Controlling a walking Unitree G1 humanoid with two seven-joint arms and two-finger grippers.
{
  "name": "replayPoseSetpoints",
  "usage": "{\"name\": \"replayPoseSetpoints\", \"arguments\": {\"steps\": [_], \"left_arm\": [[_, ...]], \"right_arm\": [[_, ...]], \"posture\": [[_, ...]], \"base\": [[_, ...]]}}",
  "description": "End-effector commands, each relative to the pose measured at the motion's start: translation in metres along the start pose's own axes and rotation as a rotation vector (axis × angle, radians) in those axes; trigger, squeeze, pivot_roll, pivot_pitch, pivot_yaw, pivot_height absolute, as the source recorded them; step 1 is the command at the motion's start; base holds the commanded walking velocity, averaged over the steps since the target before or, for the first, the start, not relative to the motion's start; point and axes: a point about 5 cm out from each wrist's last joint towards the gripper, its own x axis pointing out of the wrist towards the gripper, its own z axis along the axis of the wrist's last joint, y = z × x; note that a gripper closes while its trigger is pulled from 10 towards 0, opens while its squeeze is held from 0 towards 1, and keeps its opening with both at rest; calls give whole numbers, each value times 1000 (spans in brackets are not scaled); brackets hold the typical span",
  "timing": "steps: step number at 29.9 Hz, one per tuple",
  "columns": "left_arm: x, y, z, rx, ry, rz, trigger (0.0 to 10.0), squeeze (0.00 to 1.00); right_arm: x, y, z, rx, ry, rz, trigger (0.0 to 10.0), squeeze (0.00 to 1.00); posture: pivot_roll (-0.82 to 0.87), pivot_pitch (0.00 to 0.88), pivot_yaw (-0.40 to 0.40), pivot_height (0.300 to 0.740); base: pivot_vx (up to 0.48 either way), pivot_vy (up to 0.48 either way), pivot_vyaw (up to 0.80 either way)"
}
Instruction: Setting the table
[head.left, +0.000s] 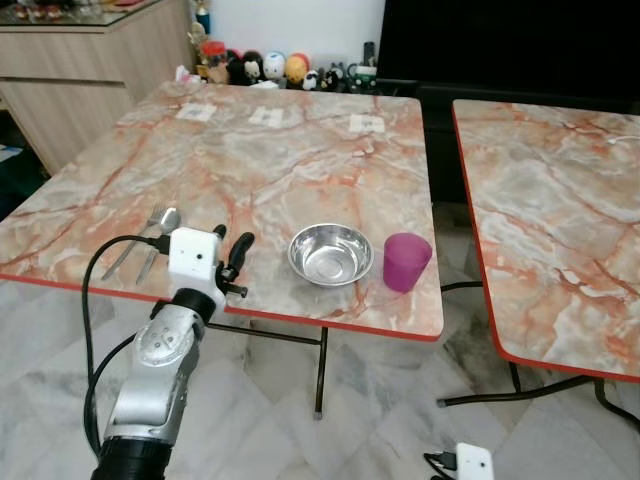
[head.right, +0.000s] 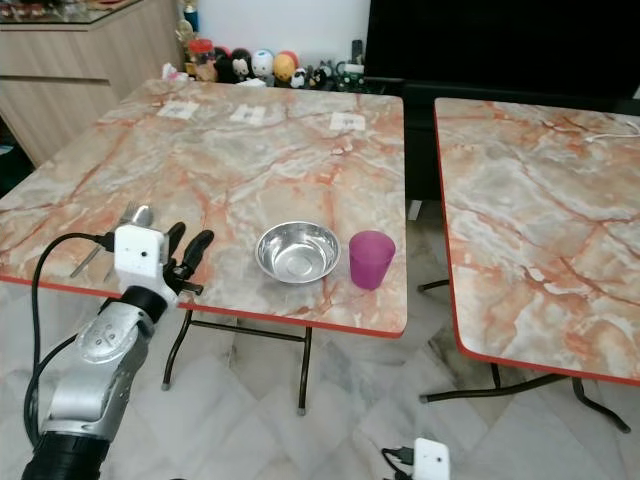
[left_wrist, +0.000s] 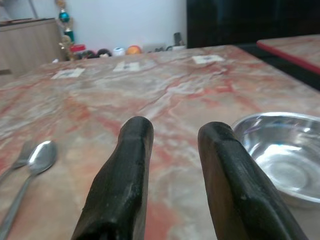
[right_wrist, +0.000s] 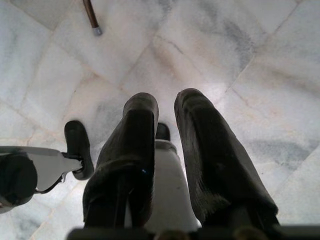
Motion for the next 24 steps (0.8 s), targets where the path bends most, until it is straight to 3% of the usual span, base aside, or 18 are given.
{"name": "replayPoseSetpoints", "arguments": {"steps": [1,3,4,7,8,9,11,12,13,17,21,22,23,24], "left_arm": [[-3,5,-2,40,6,29,10000,0],[-9,20,-4,96,-5,141,10000,0],[-17,39,-5,126,-15,265,10000,0],[-23,49,-5,141,-27,321,10000,0],[-37,68,-9,206,-4,433,10000,0],[-37,68,-9,206,-4,433,10000,0],[-51,83,-14,242,21,535,10000,0],[-62,95,-20,258,50,603,10000,0],[-84,113,-33,281,124,722,10000,0],[-112,129,-54,313,242,818,10000,0],[-128,131,-73,358,349,816,10000,0],[-135,130,-83,378,404,811,10000,0],[-150,126,-106,368,525,790,10000,0],[-150,126,-106,368,525,790,10000,0]], "right_arm": [[-1,-5,1,5,-9,-15,10000,0],[-1,-5,1,3,-9,-16,10000,0],[-1,-5,1,2,-9,-15,10000,0],[-1,-5,1,1,-9,-14,10000,0],[-1,-5,1,0,-8,-13,10000,0],[-1,-5,1,0,-8,-13,10000,0],[-1,-5,1,0,-7,-14,10000,0],[-1,-5,1,0,-7,-14,10000,0],[-1,-4,0,0,-6,-13,10000,0],[-1,-4,0,-1,-5,-11,10000,0],[0,-4,0,-2,-5,-11,10000,0],[0,-4,0,-2,-5,-11,10000,0],[-1,-4,0,-1,-6,-11,10000,0],[-1,-4,0,-1,-6,-11,10000,0]], "posture": [[171,8,-33,740],[171,8,-33,740],[171,8,-33,740],[171,8,-33,740],[174,7,-36,740],[174,7,-36,740],[174,7,-36,740],[179,8,-35,740],[179,8,-35,740],[184,10,-36,740],[187,9,-36,740],[187,9,-36,740],[187,9,-36,740],[187,9,-36,740]], "base": [[0,0,0],[0,0,0],[0,0,0],[0,0,0],[0,0,0],[0,0,0],[0,0,0],[0,0,0],[0,0,0],[0,0,0],[0,0,0],[0,0,0],[0,0,0],[0,0,0]]}}
